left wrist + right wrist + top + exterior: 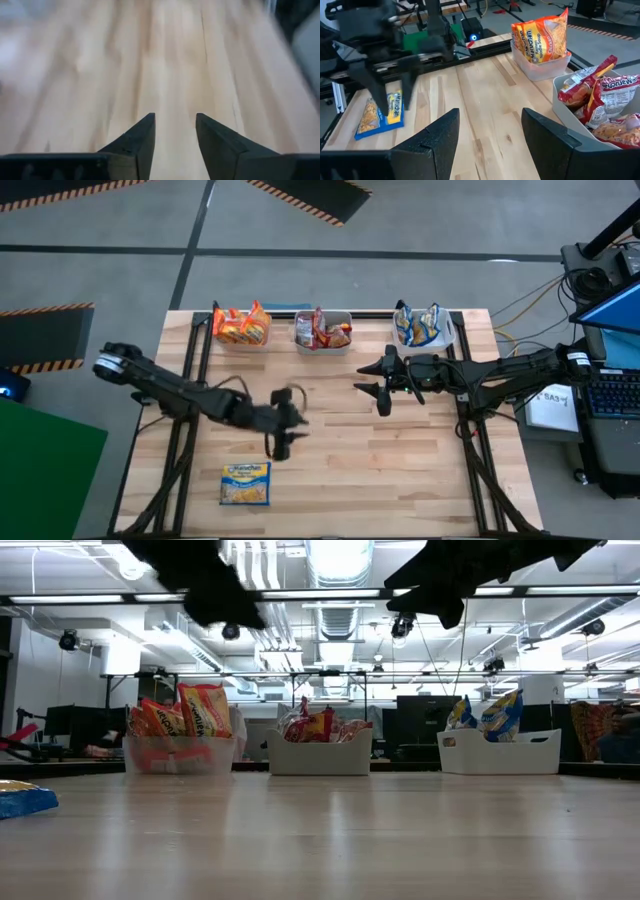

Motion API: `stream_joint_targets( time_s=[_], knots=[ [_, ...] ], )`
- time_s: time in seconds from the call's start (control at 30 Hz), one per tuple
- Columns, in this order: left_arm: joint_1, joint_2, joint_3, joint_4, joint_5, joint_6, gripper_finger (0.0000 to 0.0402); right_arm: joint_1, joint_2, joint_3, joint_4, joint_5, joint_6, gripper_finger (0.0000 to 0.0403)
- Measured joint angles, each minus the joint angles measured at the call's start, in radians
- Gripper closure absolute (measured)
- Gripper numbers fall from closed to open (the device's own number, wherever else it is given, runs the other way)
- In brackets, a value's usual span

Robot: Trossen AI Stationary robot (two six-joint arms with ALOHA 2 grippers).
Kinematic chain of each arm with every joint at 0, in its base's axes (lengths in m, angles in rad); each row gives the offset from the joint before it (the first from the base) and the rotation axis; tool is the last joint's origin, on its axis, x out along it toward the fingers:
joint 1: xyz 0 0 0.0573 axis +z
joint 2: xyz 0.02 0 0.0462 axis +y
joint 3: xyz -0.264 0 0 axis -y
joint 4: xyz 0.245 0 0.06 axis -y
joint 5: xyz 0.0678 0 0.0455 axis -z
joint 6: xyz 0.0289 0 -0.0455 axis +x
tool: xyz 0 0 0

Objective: Sort Maruchan noodles
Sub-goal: Put the blue noodle pack into the white bin

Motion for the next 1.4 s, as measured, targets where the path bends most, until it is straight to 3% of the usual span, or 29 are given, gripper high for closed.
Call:
stream_joint_targets(
  time_s=[0.17,0.33,0.53,0.9,1.07,1.3,1.4],
  knots=[
    [-0.141,0.047,0.15,-0.483,0.001,-0.023,0.0308,0.0,0.0,0.0,-0.006,0.0,0.0,0.02],
    [-0.272,0.066,0.131,-0.657,0.135,-0.145,0.0343,0.0,0.0,-0.001,-0.014,0.0,0.012,0.02],
    [-0.379,0.066,0.034,-0.616,0.299,-0.363,0.0391,0.0,0.0,-0.001,-0.013,0.0,0.021,0.02],
    [-0.408,0.067,-0.109,-0.409,0.277,-0.428,0.0401,0.0,0.0,-0.002,0.003,0.0,0.034,0.02],
    [-0.408,0.067,-0.147,-0.377,0.191,-0.436,0.0401,0.0,0.0,-0.002,0.003,0.0,0.043,0.02],
    [-0.404,0.067,-0.2,-0.284,0.169,-0.438,0.0402,0.0,0.0,-0.002,0.003,0.0,0.045,0.02],
    [-0.392,0.066,-0.211,-0.292,-0.012,-0.429,0.0402,0.0,0.0,-0.002,0.003,0.001,0.045,0.02]
  ],
)
